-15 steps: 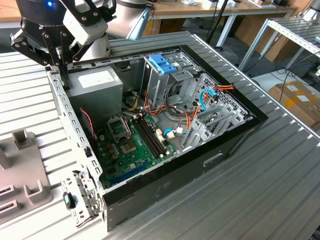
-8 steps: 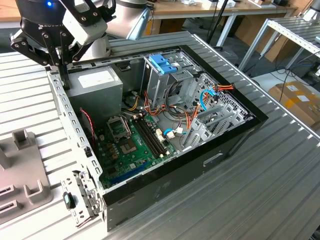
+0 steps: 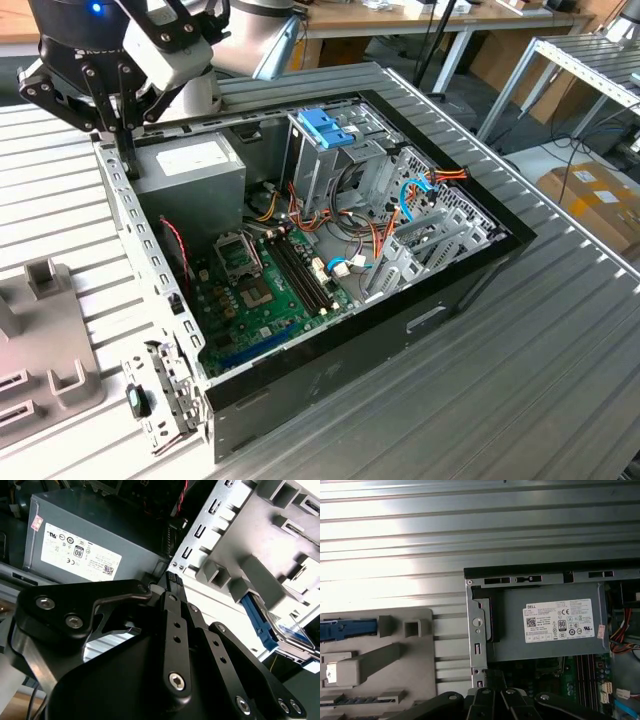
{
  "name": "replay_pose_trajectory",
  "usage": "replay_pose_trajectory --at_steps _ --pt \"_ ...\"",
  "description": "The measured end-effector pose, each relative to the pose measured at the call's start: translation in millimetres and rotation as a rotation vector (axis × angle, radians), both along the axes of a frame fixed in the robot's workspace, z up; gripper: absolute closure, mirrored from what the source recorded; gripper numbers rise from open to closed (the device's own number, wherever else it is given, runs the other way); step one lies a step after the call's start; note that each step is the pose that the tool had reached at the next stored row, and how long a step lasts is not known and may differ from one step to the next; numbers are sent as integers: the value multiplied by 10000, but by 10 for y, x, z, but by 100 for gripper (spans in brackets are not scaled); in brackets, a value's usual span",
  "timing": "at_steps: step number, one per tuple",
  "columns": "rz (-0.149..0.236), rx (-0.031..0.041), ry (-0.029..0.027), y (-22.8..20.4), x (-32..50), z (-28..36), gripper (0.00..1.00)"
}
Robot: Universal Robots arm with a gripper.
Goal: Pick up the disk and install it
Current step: 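Reach for the disk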
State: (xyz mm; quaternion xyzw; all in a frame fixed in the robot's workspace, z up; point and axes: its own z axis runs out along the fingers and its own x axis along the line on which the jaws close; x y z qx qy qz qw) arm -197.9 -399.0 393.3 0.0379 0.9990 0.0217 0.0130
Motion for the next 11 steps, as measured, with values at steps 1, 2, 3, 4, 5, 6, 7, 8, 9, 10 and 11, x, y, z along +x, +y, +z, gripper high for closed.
replay_pose_trajectory --at_steps 1,2,3,4,5,6,7,8,9,10,11 --pt "0 1 -1 0 -9 -1 89" --pt "0 0 -1 0 -19 0 89" --pt "0 0 -1 0 -34 0 89" --pt "0 0 0 0 -43 0 89" --pt "0 0 0 0 -54 0 89" --pt "-1 0 0 0 -68 0 89" --pt "0 1 -1 0 -87 -1 89" --pt "0 1 -1 0 -107 -1 89" --pt "0 0 0 0 -133 0 89" --pt "0 1 -1 0 -150 -1 89" --pt "0 1 -1 0 -168 -1 89"
